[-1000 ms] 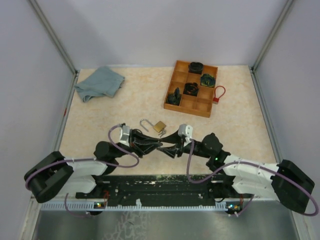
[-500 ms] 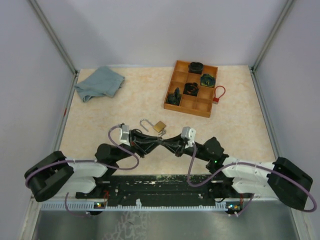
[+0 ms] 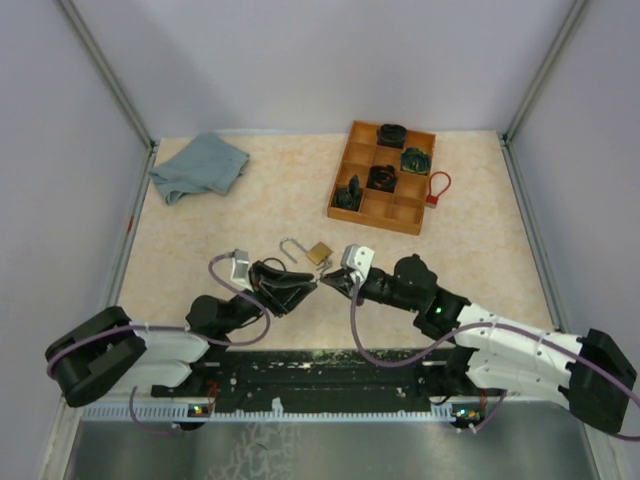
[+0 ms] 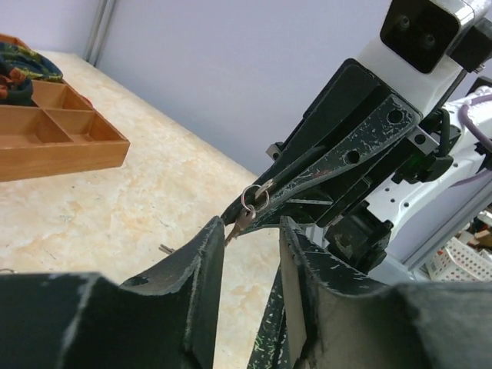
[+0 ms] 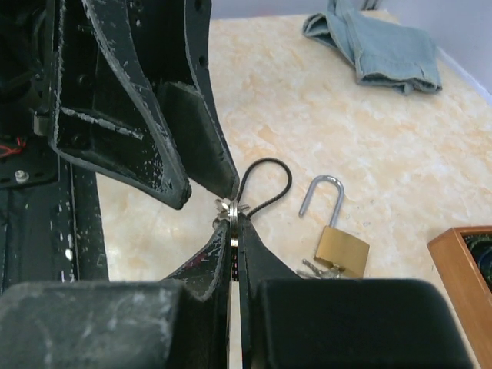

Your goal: Unlock with the key

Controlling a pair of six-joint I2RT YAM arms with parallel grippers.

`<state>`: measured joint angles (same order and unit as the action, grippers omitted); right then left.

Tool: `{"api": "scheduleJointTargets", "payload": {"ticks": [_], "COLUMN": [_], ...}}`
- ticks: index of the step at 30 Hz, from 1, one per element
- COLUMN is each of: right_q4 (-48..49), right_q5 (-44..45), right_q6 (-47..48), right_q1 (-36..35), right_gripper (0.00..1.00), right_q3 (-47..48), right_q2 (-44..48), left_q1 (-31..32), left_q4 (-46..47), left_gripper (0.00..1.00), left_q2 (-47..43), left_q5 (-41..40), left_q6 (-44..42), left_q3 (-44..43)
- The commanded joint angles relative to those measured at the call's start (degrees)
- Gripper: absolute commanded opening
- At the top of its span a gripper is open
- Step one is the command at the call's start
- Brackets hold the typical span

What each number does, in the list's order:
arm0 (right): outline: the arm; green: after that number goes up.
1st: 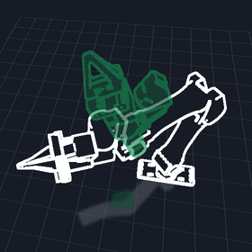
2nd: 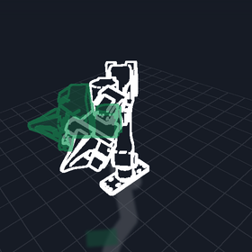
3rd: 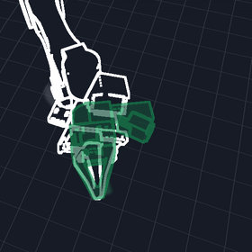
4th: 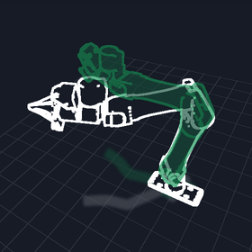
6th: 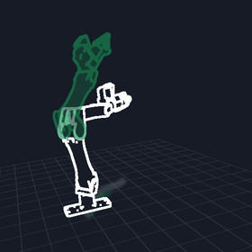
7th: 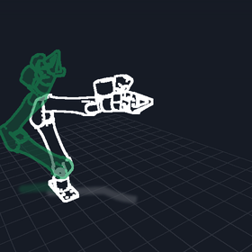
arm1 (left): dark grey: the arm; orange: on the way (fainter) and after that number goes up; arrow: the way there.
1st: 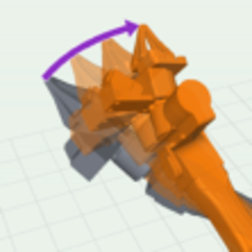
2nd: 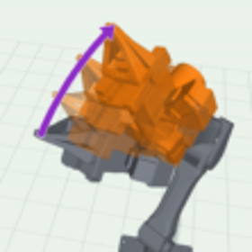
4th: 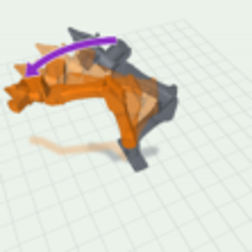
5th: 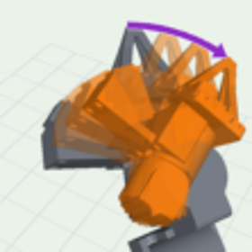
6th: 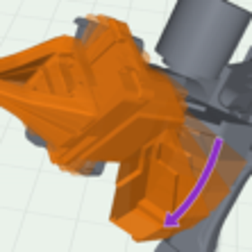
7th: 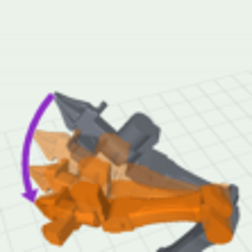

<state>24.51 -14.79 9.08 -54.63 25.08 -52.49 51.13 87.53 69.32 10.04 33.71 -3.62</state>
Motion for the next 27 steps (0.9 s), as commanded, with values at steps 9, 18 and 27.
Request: {"api": "scheduleJointTargets", "payload": {"ticks": [9, 18, 27], "right_q4": [-19.83, -24.54, -26.00], "right_q5": [-1.59, -4.68, -6.54], "right_q6": [5.54, 7.18, 6.87], "right_q1": [-0.40, -0.46, -0.41], "right_gripper": [0.00, 0.00, 0.00], "right_q3": [10.07, 13.36, 14.82], "right_q2": [1.56, 2.11, 2.66], "left_q1": [-0.11, -0.11, -0.04], "left_q4": [-6.60, -11.73, -14.90], "left_gripper": [0.56, 0.58, 0.54], "left_q2": [-8.03, -8.47, -4.75], "left_q5": [5.08, 11.47, 16.15], "left_q6": [-17.73, -37.46, -40.71], "left_q3": [0.53, -1.25, -4.95]}}
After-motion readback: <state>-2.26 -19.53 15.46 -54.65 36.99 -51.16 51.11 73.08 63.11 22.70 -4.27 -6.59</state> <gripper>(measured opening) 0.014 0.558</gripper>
